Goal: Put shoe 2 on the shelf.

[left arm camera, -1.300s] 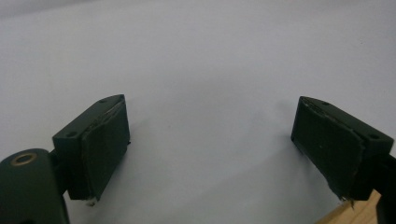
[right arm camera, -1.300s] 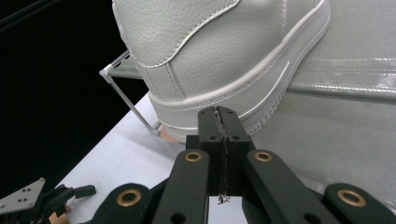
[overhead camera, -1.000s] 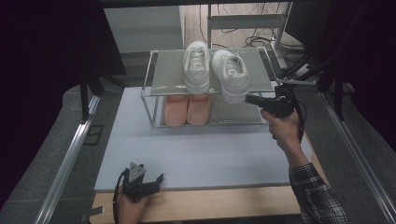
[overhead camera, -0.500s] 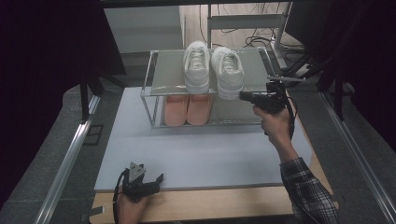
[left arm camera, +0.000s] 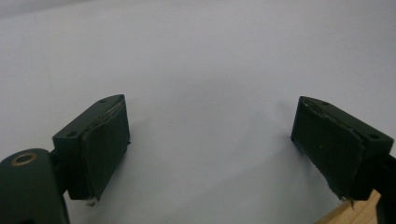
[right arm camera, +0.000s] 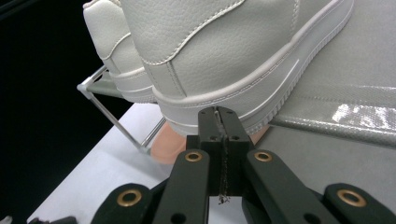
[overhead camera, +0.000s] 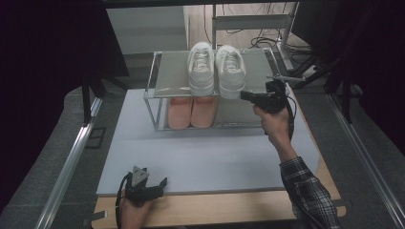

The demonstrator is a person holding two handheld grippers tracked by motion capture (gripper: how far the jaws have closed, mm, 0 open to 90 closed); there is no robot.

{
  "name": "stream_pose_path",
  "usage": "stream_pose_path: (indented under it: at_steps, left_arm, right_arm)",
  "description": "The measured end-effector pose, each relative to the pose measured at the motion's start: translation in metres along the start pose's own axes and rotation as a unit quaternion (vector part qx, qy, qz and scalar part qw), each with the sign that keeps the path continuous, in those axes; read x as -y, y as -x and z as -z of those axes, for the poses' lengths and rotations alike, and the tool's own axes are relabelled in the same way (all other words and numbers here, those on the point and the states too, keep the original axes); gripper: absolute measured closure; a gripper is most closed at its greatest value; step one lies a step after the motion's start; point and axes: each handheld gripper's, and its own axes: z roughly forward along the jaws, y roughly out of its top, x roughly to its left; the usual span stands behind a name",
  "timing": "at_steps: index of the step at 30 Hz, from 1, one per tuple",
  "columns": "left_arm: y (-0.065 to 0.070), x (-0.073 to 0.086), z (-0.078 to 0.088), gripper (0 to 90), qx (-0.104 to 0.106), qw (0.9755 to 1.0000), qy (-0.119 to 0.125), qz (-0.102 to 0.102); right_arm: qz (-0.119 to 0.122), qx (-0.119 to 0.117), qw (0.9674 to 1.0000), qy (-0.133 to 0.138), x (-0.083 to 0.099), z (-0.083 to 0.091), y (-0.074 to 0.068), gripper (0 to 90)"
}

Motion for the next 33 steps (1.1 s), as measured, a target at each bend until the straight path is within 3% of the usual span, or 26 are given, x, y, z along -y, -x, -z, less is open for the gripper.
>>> stream_pose_path:
  at_steps: [33]
  left_arm:
    - [0.0, 0.0, 0.0, 11.3, 0.0, 1.0, 0.0, 0.0]
  right_arm:
    - [0.003, -0.002, 1.0, -0.004, -0.002, -0.017, -0.012, 89.0]
